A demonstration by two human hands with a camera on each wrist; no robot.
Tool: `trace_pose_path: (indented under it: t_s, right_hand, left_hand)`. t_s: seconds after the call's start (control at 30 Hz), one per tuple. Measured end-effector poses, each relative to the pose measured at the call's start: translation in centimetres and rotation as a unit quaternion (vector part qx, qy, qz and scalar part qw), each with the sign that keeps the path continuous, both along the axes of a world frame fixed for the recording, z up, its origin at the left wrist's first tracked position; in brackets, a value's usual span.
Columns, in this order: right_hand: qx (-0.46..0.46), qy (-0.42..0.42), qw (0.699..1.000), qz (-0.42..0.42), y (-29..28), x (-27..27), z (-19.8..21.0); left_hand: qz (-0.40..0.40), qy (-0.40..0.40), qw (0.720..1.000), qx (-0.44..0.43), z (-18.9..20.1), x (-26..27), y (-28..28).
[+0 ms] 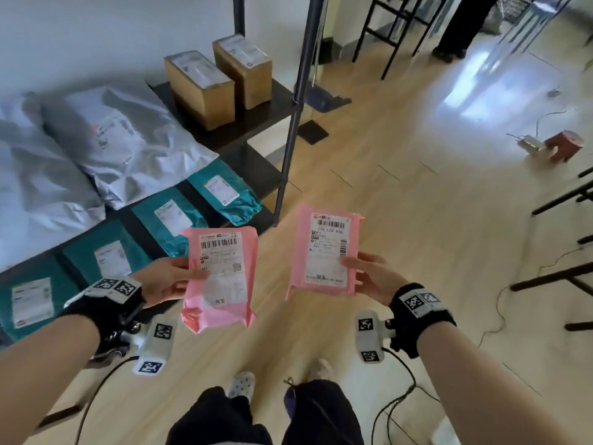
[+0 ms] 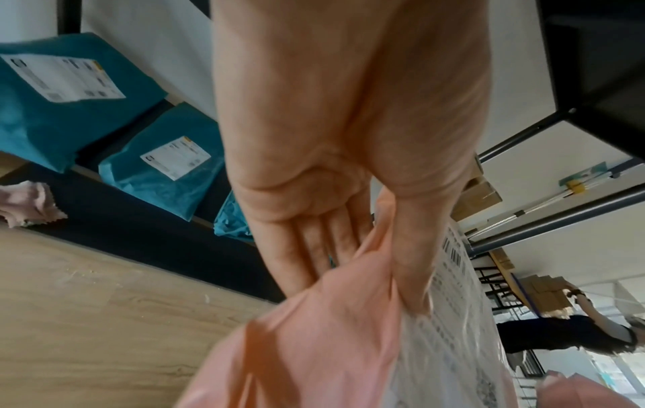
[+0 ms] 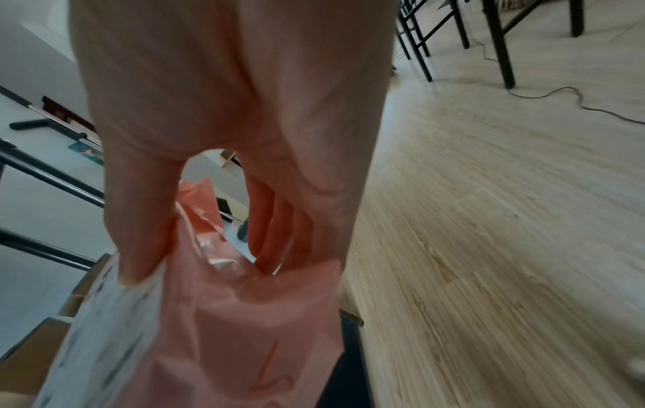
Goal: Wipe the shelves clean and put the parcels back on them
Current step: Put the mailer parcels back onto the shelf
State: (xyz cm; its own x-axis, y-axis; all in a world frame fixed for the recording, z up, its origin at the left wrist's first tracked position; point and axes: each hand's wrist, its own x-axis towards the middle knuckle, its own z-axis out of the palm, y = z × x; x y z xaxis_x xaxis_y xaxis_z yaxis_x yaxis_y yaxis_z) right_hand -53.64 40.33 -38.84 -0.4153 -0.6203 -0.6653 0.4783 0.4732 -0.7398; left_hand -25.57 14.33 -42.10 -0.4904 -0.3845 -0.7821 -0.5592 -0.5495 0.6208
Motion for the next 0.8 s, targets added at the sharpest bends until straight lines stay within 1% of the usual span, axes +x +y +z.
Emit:
trace_pose_path:
  t_s: [0.1,0.2,0.37,0.43,0.53,0.63,0.8]
  right_hand:
    - [0.008,-0.008,1.0,0.025,-1.9,-6.1,-1.9]
    - [0.037,-0.017,0.997,0.064,-4.2,-12.3,-4.7]
    - [0.066,-0.041,0.98,0.181,-8.4,-21.4,-9.1]
    - [0.07,-0.076,0.974,0.202,-10.5,-24.5,-11.5]
    - [0.08,-0.097,0.965,0.232,-13.8,-28.1,-16.5]
    - [0.089,-0.107,0.956,0.258,-16.9,-30.1,-22.5]
    - [0.095,-0.107,0.951,0.274,-22.8,-30.9,-33.8]
  left_hand:
    - [0.034,-0.002,0.999,0.009,-1.4,-4.5,-0.1]
    - [0.076,-0.02,0.997,0.023,-4.0,-8.6,0.4]
    - [0.17,-0.057,0.981,0.074,-8.4,-15.1,2.2]
    - [0.189,-0.065,0.975,0.093,-10.7,-17.4,2.3]
    - [0.219,-0.072,0.967,0.111,-15.0,-20.7,1.7]
    - [0.246,-0.074,0.959,0.122,-20.1,-23.3,0.1]
    - [0.283,-0.079,0.949,0.112,-31.3,-24.7,-4.4]
